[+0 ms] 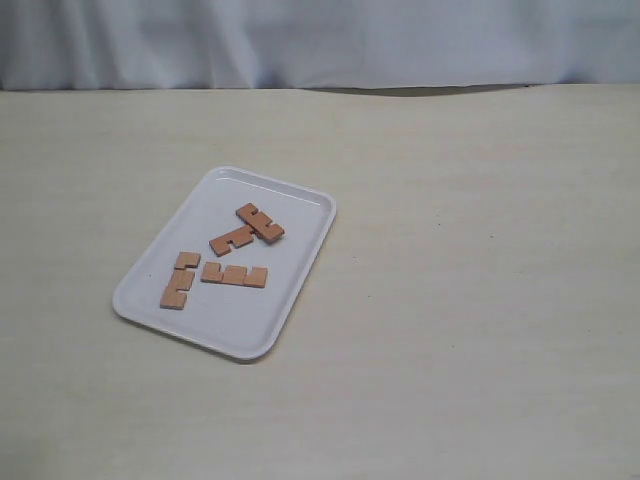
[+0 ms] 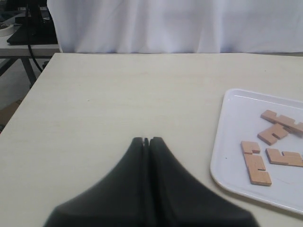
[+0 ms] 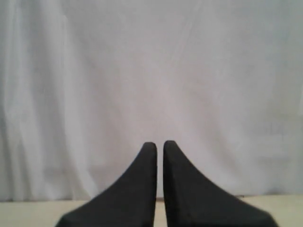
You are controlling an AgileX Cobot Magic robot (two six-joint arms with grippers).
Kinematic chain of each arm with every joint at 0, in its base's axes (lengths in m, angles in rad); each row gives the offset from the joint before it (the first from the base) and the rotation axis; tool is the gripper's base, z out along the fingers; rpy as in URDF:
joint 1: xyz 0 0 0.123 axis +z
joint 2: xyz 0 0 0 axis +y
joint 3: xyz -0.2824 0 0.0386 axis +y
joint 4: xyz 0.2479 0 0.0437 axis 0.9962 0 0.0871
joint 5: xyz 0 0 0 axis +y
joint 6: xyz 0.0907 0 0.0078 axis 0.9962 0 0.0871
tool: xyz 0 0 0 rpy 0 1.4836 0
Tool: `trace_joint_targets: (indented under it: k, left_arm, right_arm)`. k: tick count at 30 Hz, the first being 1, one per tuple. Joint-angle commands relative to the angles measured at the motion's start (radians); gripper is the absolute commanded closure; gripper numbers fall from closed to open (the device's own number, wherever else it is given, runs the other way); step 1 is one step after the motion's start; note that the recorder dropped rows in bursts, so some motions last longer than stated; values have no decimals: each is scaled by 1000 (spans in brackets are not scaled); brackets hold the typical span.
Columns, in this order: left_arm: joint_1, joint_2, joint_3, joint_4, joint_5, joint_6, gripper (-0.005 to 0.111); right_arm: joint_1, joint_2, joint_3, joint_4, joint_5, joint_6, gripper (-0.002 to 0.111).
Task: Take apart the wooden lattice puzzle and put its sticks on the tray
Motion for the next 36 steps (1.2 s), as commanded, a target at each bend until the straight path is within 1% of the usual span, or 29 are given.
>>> trace_joint_targets:
  k: [1, 4, 5, 7, 10, 17, 22, 28, 30, 36]
  left_arm:
    - [-7, -3, 3, 2, -6, 1, 107]
    - [-7, -3, 3, 2, -6, 1, 107]
    - [-7, -3, 3, 2, -6, 1, 107]
    - [-7, -3, 3, 2, -6, 1, 107]
    - [-7, -3, 3, 2, -6, 1, 107]
    - [-7, -3, 3, 2, -6, 1, 107]
    - [-7, -3, 3, 2, -6, 1, 107]
    - [-7, -3, 3, 2, -6, 1, 107]
    - [-7, -3, 3, 2, -6, 1, 107]
    - [-7, -3, 3, 2, -6, 1, 107]
  right_arm:
    - [2, -4, 114, 4, -6, 2, 104]
    - [2, -4, 199, 4, -6, 2, 104]
    - [2, -4, 199, 4, -6, 2, 104]
    - [2, -4, 199, 8, 104, 2, 104]
    - [2, -4, 199, 75, 101, 5, 104]
    - [2, -4, 199, 81, 104, 3, 104]
    - [2, -4, 199, 99, 174, 3, 104]
    - [2, -4, 199, 111, 218, 3, 104]
    - [2, -4, 199, 111, 262, 3, 104]
    - [2, -4, 199, 111, 270, 3, 104]
